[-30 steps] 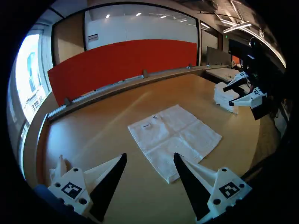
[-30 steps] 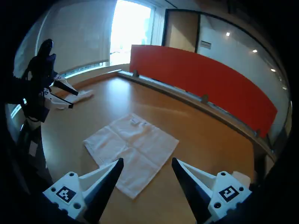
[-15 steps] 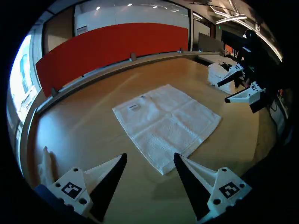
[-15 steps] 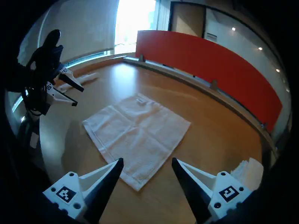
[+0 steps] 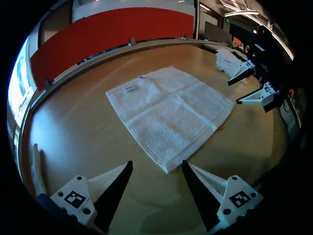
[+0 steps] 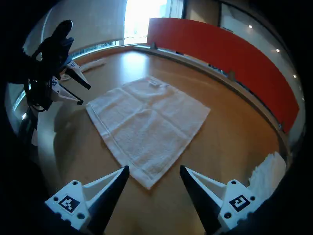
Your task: Fold towel
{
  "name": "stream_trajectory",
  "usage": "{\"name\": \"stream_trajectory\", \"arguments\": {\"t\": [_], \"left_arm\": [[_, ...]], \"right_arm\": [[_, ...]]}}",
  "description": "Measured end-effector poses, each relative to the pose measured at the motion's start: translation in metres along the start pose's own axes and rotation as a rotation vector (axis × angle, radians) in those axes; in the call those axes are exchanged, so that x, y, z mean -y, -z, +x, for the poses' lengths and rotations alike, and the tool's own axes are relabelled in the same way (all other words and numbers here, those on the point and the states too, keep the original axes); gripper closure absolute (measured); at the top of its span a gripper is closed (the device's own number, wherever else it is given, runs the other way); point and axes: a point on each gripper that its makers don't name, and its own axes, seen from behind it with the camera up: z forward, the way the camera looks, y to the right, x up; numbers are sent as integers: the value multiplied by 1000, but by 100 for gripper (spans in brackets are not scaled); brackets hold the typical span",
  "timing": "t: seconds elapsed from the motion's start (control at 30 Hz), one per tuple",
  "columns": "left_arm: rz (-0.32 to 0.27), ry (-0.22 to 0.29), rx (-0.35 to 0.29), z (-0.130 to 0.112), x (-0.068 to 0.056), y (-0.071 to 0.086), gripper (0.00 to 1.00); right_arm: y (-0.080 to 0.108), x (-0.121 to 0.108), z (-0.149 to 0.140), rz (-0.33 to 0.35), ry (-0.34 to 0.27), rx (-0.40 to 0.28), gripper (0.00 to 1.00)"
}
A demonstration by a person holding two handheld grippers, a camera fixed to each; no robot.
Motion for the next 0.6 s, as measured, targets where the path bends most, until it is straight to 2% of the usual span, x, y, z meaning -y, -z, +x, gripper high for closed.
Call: {"name": "stream_trajectory", "arguments": {"t": [0.23, 0.4, 0.6], "left_arm": [[-32, -13, 35, -12, -8, -10, 7], [-45, -11, 59, -18, -10, -14, 9], [-39, -14, 61, -19, -10, -15, 20]], "right_arm": [[-5, 6, -15, 24, -1, 37, 7], [-7, 7, -25, 40, 4, 61, 17], [-8, 9, -32, 58, 0, 73, 34]]}}
